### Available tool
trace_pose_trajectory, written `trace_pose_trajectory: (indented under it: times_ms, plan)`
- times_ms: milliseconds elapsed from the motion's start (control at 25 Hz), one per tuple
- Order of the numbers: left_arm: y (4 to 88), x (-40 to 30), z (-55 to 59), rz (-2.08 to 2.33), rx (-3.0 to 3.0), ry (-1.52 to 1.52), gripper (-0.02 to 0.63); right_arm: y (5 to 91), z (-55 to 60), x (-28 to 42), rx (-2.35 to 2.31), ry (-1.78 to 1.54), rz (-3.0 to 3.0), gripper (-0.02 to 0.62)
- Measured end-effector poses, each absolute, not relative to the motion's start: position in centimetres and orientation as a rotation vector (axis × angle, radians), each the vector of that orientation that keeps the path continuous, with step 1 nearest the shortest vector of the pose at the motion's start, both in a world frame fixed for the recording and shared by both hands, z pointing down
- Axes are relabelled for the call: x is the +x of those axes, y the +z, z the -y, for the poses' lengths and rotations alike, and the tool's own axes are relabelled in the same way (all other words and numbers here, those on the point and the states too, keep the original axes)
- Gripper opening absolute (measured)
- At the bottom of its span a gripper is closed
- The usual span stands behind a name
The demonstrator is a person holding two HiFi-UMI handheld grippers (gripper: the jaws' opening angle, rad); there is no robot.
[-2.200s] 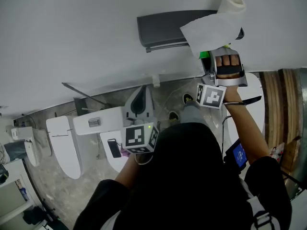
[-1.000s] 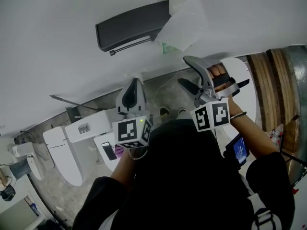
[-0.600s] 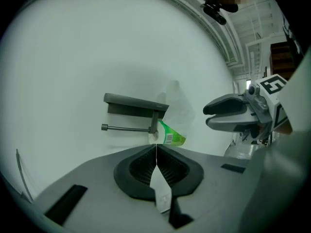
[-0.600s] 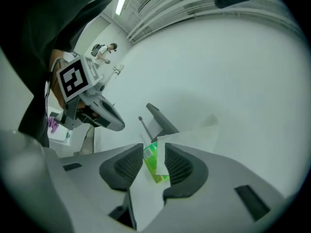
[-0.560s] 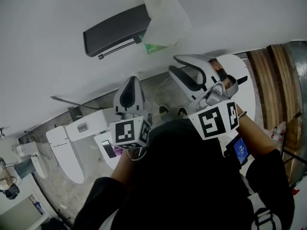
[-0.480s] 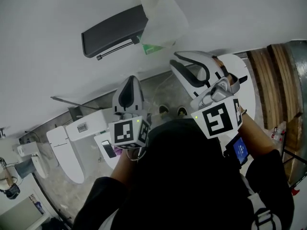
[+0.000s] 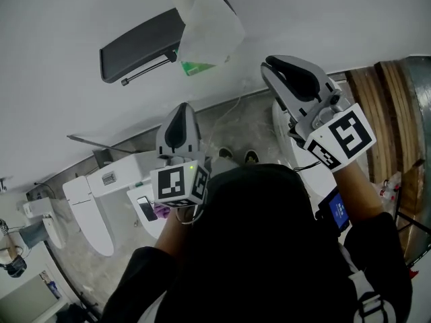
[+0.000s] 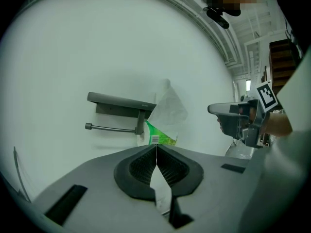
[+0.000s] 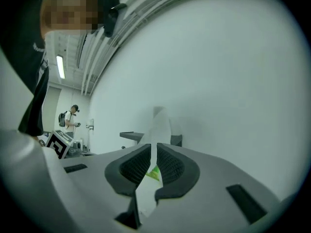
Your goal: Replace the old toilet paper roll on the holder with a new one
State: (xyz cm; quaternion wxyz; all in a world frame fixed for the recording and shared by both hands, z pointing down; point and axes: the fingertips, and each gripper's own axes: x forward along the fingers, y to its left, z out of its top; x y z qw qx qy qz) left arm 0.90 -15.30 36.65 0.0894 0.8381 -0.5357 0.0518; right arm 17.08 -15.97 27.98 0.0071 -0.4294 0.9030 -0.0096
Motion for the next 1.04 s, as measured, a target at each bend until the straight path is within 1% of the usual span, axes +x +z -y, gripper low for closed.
trace_pose_trajectory:
  times_ms: [120, 200, 440, 1040]
  plan:
    - [36.7, 1.3, 15.1, 1.600, 2.486, 0.159, 0.023, 29.3, 16.0, 18.9, -1.371, -0.159, -2.782, 0.044]
    - [36.6, 1.4, 14.9, 1.603, 2.482, 0.159, 0.023, 29.8, 16.0, 19.8, -1.389, -0.186, -2.770, 0.043]
    - [37.0, 1.7, 14.7, 1.611, 2.481, 0.175, 0.023, 30.4, 15.9, 20.8, -1.412, -0.198, -2.751, 0.043]
    - [37.3, 1.2, 13.0, 1.621, 2.482, 0.186, 0.023, 30.1, 14.8, 20.0, -1.391, -0.177, -2.770, 0.044]
